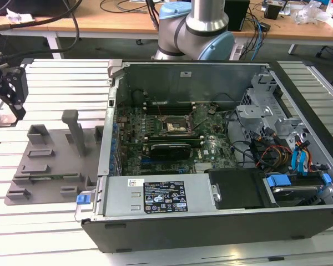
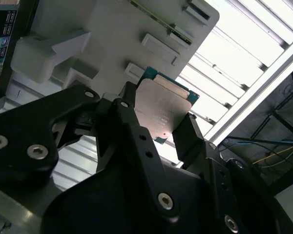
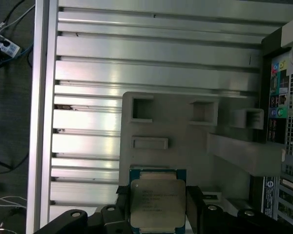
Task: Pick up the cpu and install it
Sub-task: 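Pick up the cpu and move it towards the insertion slot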
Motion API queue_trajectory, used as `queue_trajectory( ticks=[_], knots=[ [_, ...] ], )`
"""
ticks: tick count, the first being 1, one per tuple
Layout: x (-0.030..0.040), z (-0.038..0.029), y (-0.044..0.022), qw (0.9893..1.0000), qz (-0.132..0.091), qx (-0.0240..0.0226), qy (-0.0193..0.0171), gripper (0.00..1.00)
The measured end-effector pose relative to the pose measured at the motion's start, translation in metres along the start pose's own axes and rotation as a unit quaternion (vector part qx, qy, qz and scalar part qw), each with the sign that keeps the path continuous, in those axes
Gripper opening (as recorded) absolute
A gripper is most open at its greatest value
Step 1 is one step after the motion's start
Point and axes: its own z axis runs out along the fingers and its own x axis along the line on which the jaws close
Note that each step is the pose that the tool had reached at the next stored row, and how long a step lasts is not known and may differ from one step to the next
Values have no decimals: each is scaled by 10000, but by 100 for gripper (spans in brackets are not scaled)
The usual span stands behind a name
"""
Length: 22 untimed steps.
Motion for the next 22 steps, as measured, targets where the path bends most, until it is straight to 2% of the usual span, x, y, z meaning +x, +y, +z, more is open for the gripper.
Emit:
queue_trajectory(
  ticks=[4, 15, 19, 22],
  knots=[
    [-2, -72, -1, 10000, 0, 0, 1, 55],
    [-5, -196, -3, 10000, 0, 0, 0, 55],
    [-7, -265, -4, 10000, 0, 0, 1, 55],
    [-9, -341, -5, 10000, 0, 0, 0, 55]
  ],
)
